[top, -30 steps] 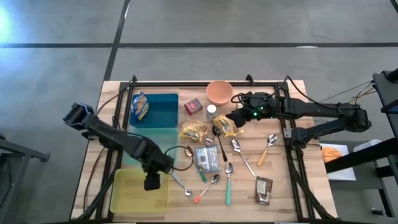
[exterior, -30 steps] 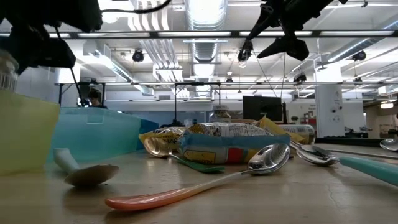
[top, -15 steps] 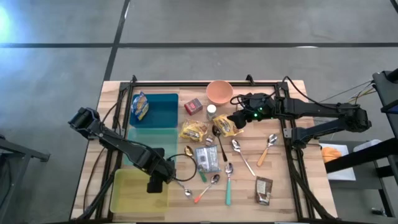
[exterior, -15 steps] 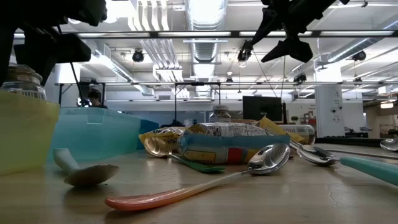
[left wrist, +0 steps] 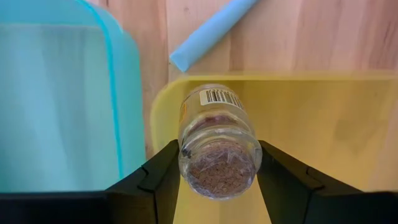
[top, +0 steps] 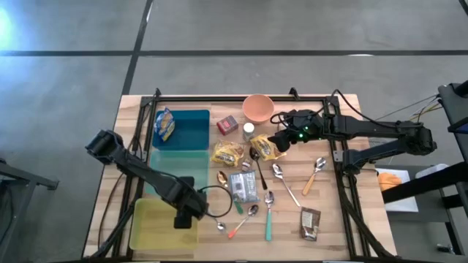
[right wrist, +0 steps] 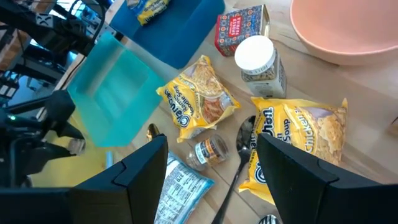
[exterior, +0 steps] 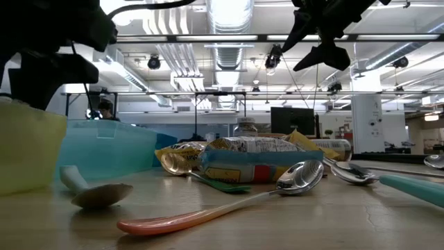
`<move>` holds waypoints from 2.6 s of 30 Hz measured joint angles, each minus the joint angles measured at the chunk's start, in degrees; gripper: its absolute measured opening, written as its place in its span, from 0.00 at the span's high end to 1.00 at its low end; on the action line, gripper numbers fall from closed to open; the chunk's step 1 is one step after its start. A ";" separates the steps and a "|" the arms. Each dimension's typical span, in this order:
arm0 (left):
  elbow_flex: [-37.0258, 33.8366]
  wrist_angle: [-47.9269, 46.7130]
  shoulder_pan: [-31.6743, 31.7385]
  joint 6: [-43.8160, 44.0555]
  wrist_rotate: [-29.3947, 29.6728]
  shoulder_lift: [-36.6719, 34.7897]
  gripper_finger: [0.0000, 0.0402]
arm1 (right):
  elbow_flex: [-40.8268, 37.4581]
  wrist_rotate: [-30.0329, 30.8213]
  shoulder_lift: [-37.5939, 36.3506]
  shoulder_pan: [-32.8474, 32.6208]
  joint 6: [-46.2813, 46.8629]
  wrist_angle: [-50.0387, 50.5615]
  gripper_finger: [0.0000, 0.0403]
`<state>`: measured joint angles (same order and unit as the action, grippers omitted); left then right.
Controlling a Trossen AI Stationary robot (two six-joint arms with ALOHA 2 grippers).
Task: Pick & Place Food Item
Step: Put the right seasoning bottle into the yellow bin, then put the blue spoon into the light blue bin
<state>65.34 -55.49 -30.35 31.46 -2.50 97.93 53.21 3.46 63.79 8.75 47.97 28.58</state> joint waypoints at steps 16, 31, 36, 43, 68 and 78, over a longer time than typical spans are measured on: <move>0.07 0.42 0.02 -3.08 0.68 2.87 0.55 | 0.00 -0.93 0.00 0.00 -0.09 -0.04 0.40; 0.04 0.85 0.02 -3.44 0.33 2.85 0.28 | 0.00 -0.93 0.00 0.00 -0.39 -0.04 0.40; 0.00 0.91 0.07 -2.90 -0.28 1.82 0.27 | 0.00 -0.96 0.00 0.00 -0.42 -0.04 0.40; 0.00 0.94 0.07 -2.36 -0.46 -1.64 0.26 | 0.00 -3.75 0.00 -0.02 -2.10 -0.11 0.40; 12.04 2.44 5.45 -25.22 9.21 -5.67 0.26 | 0.00 -3.97 -0.02 0.00 -1.66 -0.04 0.40; 11.33 10.33 6.22 -34.22 5.48 -0.41 0.26 | 0.00 -3.97 -0.02 0.00 -3.15 -0.05 0.40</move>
<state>76.68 -45.15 -24.13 -2.76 2.98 97.52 53.21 -0.51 63.77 8.75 44.81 28.53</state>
